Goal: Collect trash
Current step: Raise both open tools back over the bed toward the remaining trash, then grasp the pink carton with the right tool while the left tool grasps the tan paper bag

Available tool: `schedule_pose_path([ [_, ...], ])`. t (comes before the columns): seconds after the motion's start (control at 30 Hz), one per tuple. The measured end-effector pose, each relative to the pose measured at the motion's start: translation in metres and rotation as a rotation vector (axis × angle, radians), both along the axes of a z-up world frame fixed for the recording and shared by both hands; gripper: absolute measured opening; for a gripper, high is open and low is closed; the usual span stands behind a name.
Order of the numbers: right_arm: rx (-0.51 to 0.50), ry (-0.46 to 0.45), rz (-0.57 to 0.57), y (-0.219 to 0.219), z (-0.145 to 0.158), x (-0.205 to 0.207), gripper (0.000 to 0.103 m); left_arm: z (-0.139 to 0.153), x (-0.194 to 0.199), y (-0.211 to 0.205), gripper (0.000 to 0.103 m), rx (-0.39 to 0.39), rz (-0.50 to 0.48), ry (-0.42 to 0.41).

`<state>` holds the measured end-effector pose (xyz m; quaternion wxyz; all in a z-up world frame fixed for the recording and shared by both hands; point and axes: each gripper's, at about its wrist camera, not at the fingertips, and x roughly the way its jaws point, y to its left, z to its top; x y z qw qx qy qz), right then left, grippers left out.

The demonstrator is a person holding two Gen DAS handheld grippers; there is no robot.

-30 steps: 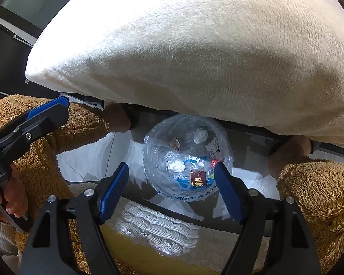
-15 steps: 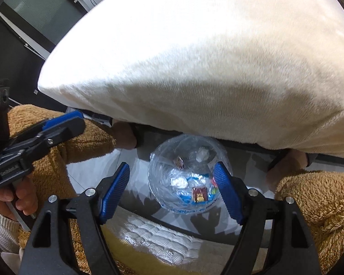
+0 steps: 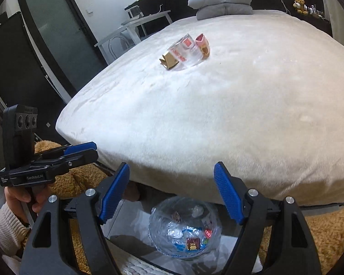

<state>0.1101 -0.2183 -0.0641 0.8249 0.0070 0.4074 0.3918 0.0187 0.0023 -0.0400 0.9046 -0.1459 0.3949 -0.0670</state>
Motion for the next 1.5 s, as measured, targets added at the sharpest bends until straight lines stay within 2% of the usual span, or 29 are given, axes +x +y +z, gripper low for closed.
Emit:
schedule_pose_path([
  [0.17, 0.025, -0.052, -0.019, -0.002, 0.019, 0.033, 0.076, 0.021, 0.022, 0.019, 0.059, 0.033, -0.003, -0.059],
  [0.27, 0.062, -0.022, -0.04, 0.0, 0.025, 0.057, 0.076, 0.027, 0.038, 0.034, 0.072, 0.042, 0.013, -0.074],
  [0.37, 0.055, -0.046, -0.046, 0.007, 0.032, 0.076, 0.076, 0.032, 0.056, 0.047, 0.072, 0.042, 0.008, -0.079],
  [0.53, 0.06, -0.029, -0.056, 0.024, 0.034, 0.108, 0.076, 0.033, 0.085, 0.064, 0.079, 0.06, 0.026, -0.073],
  [0.57, 0.063, -0.024, -0.063, 0.028, 0.034, 0.115, 0.076, 0.034, 0.091, 0.066, 0.083, 0.062, 0.029, -0.069],
  [0.67, 0.079, -0.001, -0.071, 0.04, 0.035, 0.137, 0.076, 0.035, 0.107, 0.073, 0.086, 0.084, 0.043, -0.073],
  [0.7, 0.083, 0.007, -0.081, 0.042, 0.034, 0.144, 0.076, 0.035, 0.11, 0.075, 0.091, 0.091, 0.049, -0.074],
  [0.77, 0.104, 0.049, -0.096, 0.046, 0.031, 0.158, 0.076, 0.035, 0.121, 0.079, 0.097, 0.106, 0.062, -0.077],
  [0.97, 0.168, 0.159, -0.15, 0.058, 0.025, 0.198, 0.076, 0.035, 0.152, 0.088, 0.097, 0.164, 0.087, -0.088],
  [1.2, 0.233, 0.237, -0.21, 0.076, 0.023, 0.239, 0.076, 0.029, 0.183, 0.098, 0.097, 0.202, 0.069, -0.103],
  [1.33, 0.278, 0.31, -0.267, 0.079, 0.013, 0.265, 0.076, 0.022, 0.198, 0.103, 0.097, 0.231, 0.051, -0.097],
  [1.4, 0.312, 0.363, -0.284, 0.082, 0.007, 0.276, 0.076, 0.019, 0.204, 0.107, 0.097, 0.229, 0.049, -0.093],
  [1.5, 0.326, 0.383, -0.315, 0.087, 0.005, 0.287, 0.074, 0.015, 0.212, 0.112, 0.097, 0.224, 0.054, -0.087],
])
